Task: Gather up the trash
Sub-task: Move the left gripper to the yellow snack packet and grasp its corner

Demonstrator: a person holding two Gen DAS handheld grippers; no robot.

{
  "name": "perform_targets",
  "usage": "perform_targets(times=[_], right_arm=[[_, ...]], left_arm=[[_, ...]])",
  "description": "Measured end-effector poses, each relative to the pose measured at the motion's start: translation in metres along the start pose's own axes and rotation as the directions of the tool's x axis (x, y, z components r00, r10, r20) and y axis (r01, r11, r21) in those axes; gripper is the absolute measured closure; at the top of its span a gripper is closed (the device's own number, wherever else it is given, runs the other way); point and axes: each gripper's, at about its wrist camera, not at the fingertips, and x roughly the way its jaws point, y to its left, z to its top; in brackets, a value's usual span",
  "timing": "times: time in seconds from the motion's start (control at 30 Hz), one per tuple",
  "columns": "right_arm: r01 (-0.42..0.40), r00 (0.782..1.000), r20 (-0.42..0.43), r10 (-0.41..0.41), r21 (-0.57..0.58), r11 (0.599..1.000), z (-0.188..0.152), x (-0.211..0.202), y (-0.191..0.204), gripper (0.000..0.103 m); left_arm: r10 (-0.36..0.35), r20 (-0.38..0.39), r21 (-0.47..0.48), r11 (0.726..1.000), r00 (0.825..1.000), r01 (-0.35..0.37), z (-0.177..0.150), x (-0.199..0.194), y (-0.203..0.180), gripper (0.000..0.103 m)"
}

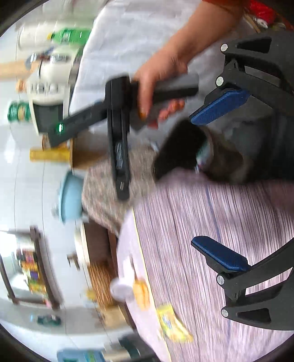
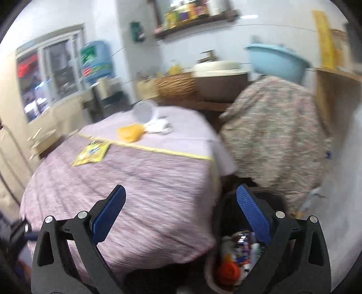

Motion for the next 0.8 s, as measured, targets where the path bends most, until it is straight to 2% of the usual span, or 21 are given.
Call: perform_targets(times=[0.1, 0.17, 0.3, 0.4, 0.47, 0.57, 0.67, 0.8], right_arm=[[-0.066, 0.997, -0.038, 0.064, -0.049, 0.997, 0.007, 0.02, 0.032, 0.006], [-0.109, 0.993, -0.059, 0.104, -0.077, 0.991, 0.012, 0.031, 0.053, 0.006], [-0.143, 0.989, -0.057, 0.136, -0.124, 0.982, 0.018, 0.042, 0.083, 0.006], [-0.166, 0.986, -0.059, 0.159, -0.142, 0.976, 0.025, 0.048, 0.101, 0.006], [-0.165, 0.986, -0.063, 0.157, -0.156, 0.974, 0.029, 0.052, 0.107, 0.006], [-0.162, 0.986, -0.07, 0.152, -0.169, 0.972, 0.034, 0.059, 0.113, 0.006], [-0.157, 0.986, -0.078, 0.145, -0.173, 0.972, 0.037, 0.066, 0.116, 0.006], [-0.138, 0.988, -0.093, 0.123, -0.184, 0.973, 0.04, 0.075, 0.117, 0.006]], left_arm=[[0.105, -0.023, -0.025, 0.994, 0.994, -0.105, -0.003, -0.011, 0.04, 0.006], [0.186, -0.036, -0.041, 0.981, 0.982, -0.188, -0.001, -0.017, 0.069, 0.006], [0.301, -0.068, -0.081, 0.949, 0.951, -0.306, 0.014, -0.016, 0.139, 0.006], [0.352, -0.107, -0.145, 0.92, 0.93, -0.365, 0.028, -0.005, 0.192, 0.006], [0.367, -0.128, -0.185, 0.904, 0.921, -0.386, 0.034, 0.001, 0.221, 0.006], [0.401, -0.211, -0.231, 0.866, 0.891, -0.444, 0.046, 0.031, 0.272, 0.013], [0.421, -0.275, -0.264, 0.831, 0.864, -0.489, 0.051, 0.058, 0.308, 0.023], [0.357, -0.313, -0.33, 0.828, 0.88, -0.454, 0.057, 0.084, 0.336, 0.025]])
